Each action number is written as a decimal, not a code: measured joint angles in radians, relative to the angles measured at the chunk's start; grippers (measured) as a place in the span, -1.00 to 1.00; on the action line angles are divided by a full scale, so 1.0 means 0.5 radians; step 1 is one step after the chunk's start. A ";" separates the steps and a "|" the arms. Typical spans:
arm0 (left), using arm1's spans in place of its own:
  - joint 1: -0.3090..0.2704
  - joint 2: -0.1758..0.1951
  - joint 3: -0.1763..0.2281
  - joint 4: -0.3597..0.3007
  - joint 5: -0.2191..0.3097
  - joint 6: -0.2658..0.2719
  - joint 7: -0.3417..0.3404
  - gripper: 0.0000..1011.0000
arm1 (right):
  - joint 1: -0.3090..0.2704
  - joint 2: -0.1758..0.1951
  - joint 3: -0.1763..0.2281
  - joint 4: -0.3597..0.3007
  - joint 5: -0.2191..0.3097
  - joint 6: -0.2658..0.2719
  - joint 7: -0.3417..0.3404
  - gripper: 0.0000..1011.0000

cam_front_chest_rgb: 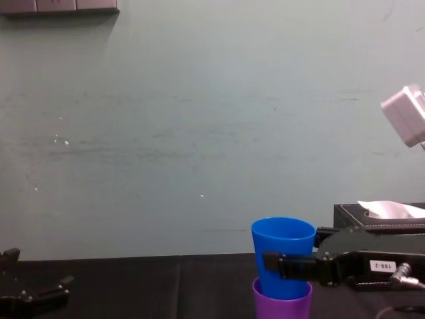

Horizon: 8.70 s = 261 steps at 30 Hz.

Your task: Stack the three plastic cups sequentially using one hand.

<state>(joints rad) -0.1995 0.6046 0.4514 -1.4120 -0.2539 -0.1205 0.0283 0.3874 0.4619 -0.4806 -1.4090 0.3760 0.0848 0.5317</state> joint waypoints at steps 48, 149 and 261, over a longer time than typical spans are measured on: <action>0.000 0.000 0.000 0.000 0.000 0.000 0.000 1.00 | -0.020 0.002 0.005 0.013 -0.002 -0.034 0.015 0.98; 0.000 0.000 0.000 0.000 0.000 0.000 0.000 1.00 | -0.307 0.146 -0.168 -0.151 0.055 -0.078 0.204 0.89; 0.000 0.000 0.000 0.000 0.000 0.000 0.000 1.00 | 0.043 0.069 0.001 -0.120 0.045 0.095 -0.012 0.44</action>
<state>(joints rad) -0.1995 0.6047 0.4514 -1.4120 -0.2539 -0.1205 0.0283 0.4088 0.4965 -0.4802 -1.4692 0.3985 0.1324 0.5257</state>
